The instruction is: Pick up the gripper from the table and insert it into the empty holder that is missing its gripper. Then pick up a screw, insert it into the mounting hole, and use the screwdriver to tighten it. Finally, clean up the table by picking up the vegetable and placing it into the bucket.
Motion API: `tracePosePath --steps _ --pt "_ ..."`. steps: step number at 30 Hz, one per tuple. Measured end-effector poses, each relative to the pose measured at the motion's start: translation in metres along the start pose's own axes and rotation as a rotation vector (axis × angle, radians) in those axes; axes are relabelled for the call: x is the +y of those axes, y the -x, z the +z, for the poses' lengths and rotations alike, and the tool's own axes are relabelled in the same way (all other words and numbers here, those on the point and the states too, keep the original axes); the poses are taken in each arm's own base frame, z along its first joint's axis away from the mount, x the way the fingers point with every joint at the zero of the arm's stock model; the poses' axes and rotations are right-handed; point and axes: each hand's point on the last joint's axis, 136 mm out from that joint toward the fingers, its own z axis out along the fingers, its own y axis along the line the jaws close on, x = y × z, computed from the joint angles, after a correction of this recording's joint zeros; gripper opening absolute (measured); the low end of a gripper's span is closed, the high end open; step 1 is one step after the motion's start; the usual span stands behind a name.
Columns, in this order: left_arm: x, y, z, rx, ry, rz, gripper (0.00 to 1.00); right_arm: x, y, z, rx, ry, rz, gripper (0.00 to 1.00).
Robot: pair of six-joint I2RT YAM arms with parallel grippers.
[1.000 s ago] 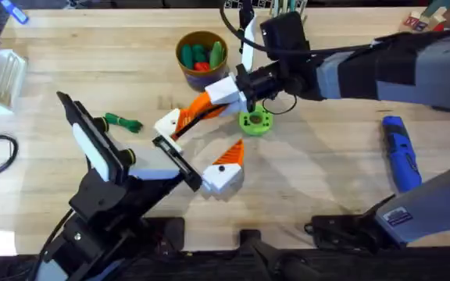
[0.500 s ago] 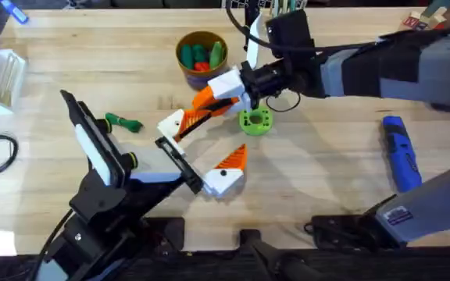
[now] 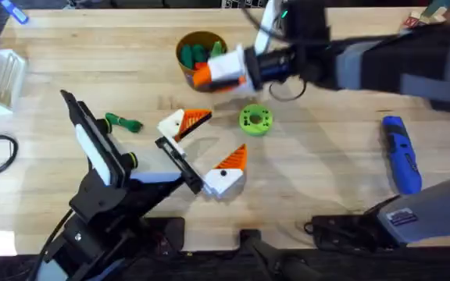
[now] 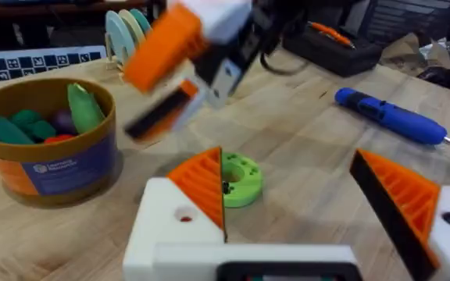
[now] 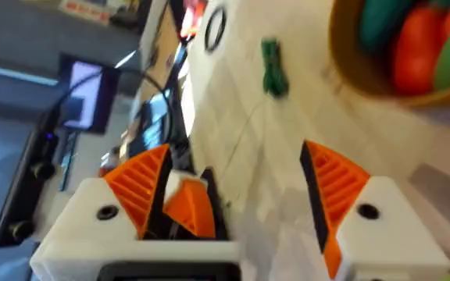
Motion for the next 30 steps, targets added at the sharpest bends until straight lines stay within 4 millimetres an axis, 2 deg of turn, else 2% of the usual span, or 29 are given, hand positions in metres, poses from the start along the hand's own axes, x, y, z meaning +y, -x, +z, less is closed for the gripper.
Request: tracePosePath --steps 4,7,15,21,27,30 --pt "0.000 0.000 0.000 0.001 -0.003 0.000 0.985 0.012 0.036 -0.029 -0.108 -0.114 -0.092 0.940" --pt "-0.001 0.000 0.000 0.001 -0.006 0.000 0.985 0.006 0.042 -0.053 -0.133 -0.271 -0.101 0.941" --pt "-0.001 0.000 0.000 0.001 -0.006 0.000 0.985 -0.011 0.028 -0.109 -0.137 -0.688 -0.179 0.944" --pt "-0.001 0.000 0.000 0.001 -0.007 0.000 0.985 -0.016 -0.001 -0.147 -0.089 -0.917 -0.153 0.945" --pt "-0.001 0.000 0.000 0.001 -0.007 0.000 0.985 -0.014 -0.006 -0.160 -0.085 -0.996 -0.165 0.945" --pt "-0.001 0.000 0.000 0.001 -0.007 0.000 0.985 -0.015 -0.019 -0.159 -0.026 -0.991 -0.159 0.945"
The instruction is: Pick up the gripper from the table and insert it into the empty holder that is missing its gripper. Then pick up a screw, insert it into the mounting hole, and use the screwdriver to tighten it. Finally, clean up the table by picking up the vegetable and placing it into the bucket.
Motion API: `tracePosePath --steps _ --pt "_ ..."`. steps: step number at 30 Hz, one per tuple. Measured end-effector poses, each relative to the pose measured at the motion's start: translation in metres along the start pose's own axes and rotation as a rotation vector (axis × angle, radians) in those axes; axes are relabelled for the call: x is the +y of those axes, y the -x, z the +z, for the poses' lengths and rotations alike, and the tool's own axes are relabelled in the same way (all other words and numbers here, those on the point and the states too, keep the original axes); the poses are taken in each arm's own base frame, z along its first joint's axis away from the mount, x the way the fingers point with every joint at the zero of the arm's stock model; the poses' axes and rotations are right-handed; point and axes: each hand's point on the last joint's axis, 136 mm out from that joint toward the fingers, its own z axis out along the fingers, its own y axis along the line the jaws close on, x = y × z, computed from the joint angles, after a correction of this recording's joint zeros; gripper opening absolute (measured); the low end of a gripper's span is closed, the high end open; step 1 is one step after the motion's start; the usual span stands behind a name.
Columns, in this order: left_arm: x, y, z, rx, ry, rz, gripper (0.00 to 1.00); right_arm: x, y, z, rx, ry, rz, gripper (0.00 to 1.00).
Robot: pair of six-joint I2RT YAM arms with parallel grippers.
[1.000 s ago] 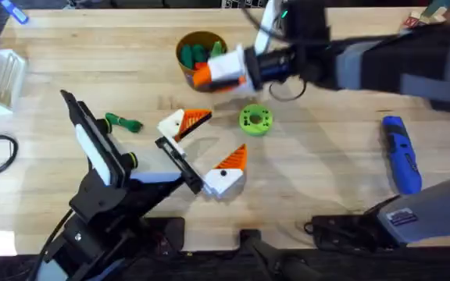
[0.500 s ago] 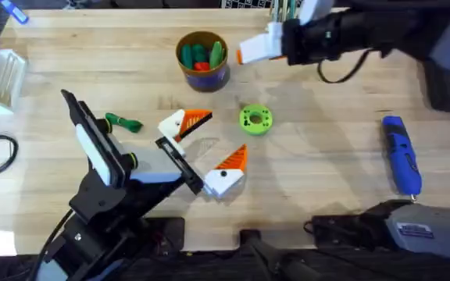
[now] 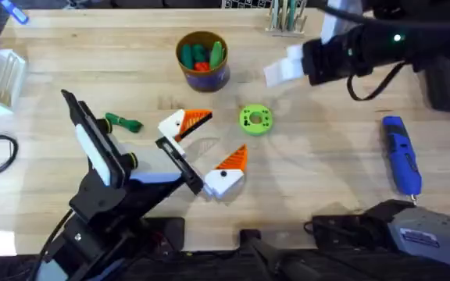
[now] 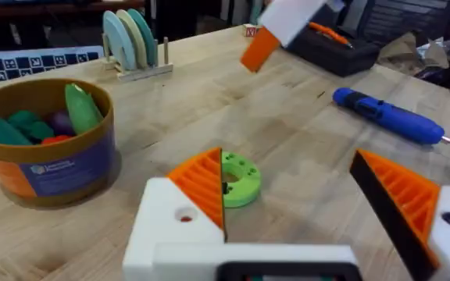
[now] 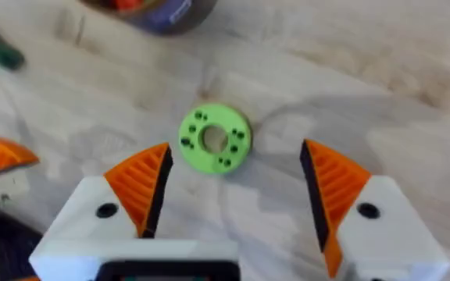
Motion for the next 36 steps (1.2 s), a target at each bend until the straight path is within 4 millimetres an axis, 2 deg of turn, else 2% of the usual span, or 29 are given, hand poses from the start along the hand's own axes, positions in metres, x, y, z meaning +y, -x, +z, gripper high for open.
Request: tracePosePath --steps 3,6,8,13,15,18,21,36 --pt "0.000 0.000 0.000 0.000 -0.002 0.000 0.985 0.010 -0.012 0.001 0.048 0.019 -0.057 0.944" --pt "0.000 0.000 0.000 0.000 -0.002 0.000 0.985 0.028 -0.023 0.006 0.078 0.053 -0.127 0.858" --pt "0.000 0.000 0.000 0.000 -0.002 0.000 0.985 0.038 -0.034 0.015 0.112 0.075 -0.165 0.789" --pt "0.000 0.000 0.000 0.000 -0.002 0.000 0.986 0.053 -0.053 0.044 0.192 0.099 -0.209 0.691" --pt "0.000 0.000 0.000 0.000 -0.002 0.000 0.986 0.059 -0.055 0.054 0.204 0.107 -0.228 0.628" --pt "0.000 0.000 0.000 0.000 -0.002 0.000 0.987 0.068 -0.057 0.070 0.219 0.114 -0.266 0.475" --pt "0.000 0.000 0.000 0.000 -0.002 0.000 0.987 0.068 -0.069 0.089 0.271 0.068 -0.315 0.363" --pt "0.000 0.000 0.000 0.000 -0.002 0.000 0.985 0.064 -0.073 0.114 0.293 0.029 -0.331 0.265"
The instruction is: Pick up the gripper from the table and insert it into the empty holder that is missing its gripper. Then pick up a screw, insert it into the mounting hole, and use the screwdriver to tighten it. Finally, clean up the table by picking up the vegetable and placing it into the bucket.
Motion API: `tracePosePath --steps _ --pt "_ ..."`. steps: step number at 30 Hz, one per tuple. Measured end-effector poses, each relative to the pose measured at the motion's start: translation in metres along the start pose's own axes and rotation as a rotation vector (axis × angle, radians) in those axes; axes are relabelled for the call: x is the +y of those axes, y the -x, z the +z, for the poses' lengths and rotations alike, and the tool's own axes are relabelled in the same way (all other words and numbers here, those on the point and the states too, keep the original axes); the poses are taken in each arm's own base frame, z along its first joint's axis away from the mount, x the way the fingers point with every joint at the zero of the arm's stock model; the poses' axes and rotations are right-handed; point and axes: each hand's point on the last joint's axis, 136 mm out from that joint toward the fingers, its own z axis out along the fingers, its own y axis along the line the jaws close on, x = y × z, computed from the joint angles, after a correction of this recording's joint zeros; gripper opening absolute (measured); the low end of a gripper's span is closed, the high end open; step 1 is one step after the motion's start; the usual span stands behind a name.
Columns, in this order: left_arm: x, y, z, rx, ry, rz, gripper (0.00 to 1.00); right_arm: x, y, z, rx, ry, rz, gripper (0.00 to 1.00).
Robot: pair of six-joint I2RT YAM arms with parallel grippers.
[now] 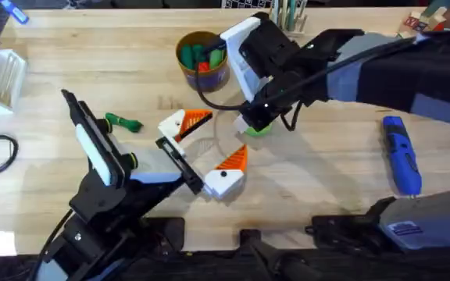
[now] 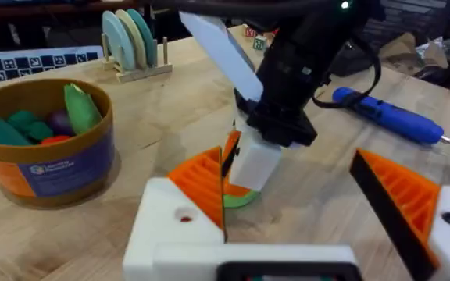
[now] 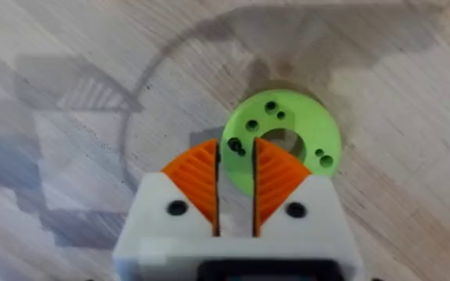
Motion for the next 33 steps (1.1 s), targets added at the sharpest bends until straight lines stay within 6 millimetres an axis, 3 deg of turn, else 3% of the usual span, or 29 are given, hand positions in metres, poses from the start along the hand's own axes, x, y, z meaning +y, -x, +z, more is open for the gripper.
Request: tracePosePath --steps 3,15,18,25,29,33 --pt "0.000 0.000 0.000 0.000 0.000 0.000 0.985 0.000 0.000 0.001 0.000 0.000 -0.002 0.191" --pt "0.000 0.000 0.000 0.000 0.000 0.000 0.985 -0.001 0.001 0.011 0.010 -0.003 -0.002 0.176" --pt "0.000 0.000 0.000 0.000 0.000 0.000 0.985 0.000 0.001 0.011 0.008 -0.001 -0.007 0.018" --pt "0.000 0.000 0.000 0.000 0.000 0.000 0.986 0.000 0.000 0.011 0.017 -0.003 -0.008 0.008" --pt "0.000 0.000 0.000 0.000 0.000 0.000 0.985 -0.002 -0.002 0.004 0.042 -0.005 -0.001 0.007" --pt "0.000 0.000 0.000 0.000 0.000 0.000 0.985 -0.009 0.016 -0.024 -0.012 -0.012 -0.007 0.007"
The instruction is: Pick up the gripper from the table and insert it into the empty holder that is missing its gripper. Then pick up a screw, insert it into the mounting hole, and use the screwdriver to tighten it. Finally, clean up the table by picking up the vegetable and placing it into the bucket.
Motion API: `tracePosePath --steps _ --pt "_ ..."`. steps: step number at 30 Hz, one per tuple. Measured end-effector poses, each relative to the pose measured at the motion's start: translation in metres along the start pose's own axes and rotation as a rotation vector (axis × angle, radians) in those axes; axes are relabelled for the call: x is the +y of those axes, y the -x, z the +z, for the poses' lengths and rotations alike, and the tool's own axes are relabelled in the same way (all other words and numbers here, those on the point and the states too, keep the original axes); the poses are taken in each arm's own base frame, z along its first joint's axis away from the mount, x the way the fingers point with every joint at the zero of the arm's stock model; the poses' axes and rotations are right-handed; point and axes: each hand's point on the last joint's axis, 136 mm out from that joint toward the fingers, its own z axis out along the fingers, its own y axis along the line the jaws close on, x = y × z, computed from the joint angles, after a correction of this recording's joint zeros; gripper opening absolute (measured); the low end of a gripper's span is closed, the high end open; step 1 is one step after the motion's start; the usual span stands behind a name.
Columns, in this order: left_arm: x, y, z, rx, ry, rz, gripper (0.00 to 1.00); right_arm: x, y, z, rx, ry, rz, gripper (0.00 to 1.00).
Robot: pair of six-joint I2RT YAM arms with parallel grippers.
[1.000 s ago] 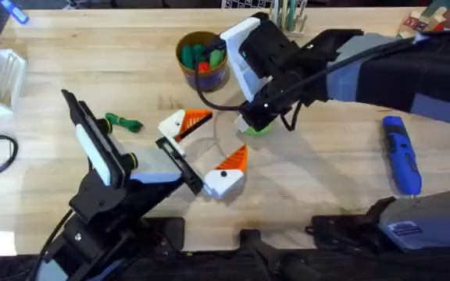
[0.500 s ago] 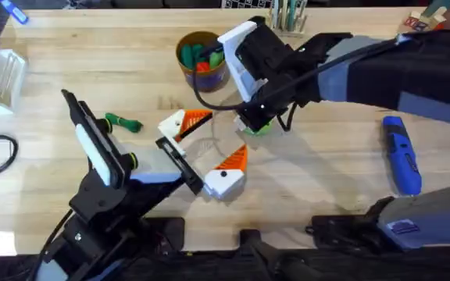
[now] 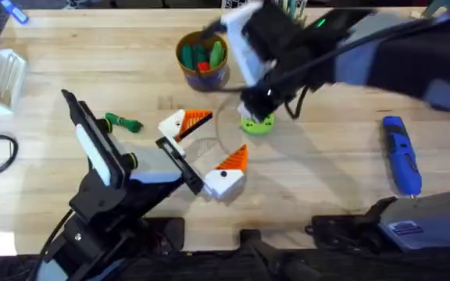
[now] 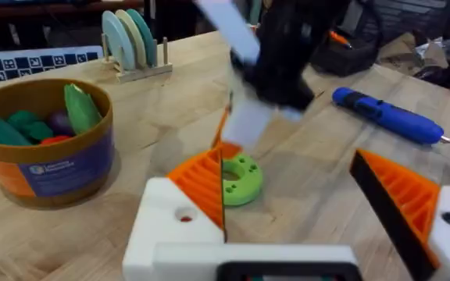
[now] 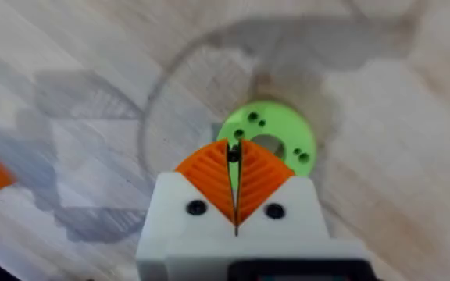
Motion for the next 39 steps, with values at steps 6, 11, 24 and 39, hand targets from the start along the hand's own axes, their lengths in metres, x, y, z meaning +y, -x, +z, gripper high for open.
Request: tracePosePath --steps 6,11,24,39 --pt "0.000 0.000 0.000 0.000 0.000 0.000 0.986 -0.003 0.044 -0.069 -0.173 -0.020 -0.023 0.007" --pt "0.000 0.000 0.000 0.000 0.000 0.000 0.986 0.011 0.054 -0.103 -0.210 -0.007 -0.057 0.007" --pt "0.000 0.000 0.000 0.000 0.000 0.000 0.985 0.127 0.058 -0.131 -0.255 0.287 -0.220 0.007" --pt "0.000 0.000 0.000 0.000 0.000 0.000 0.986 0.163 0.065 -0.106 -0.233 0.337 -0.256 0.007"
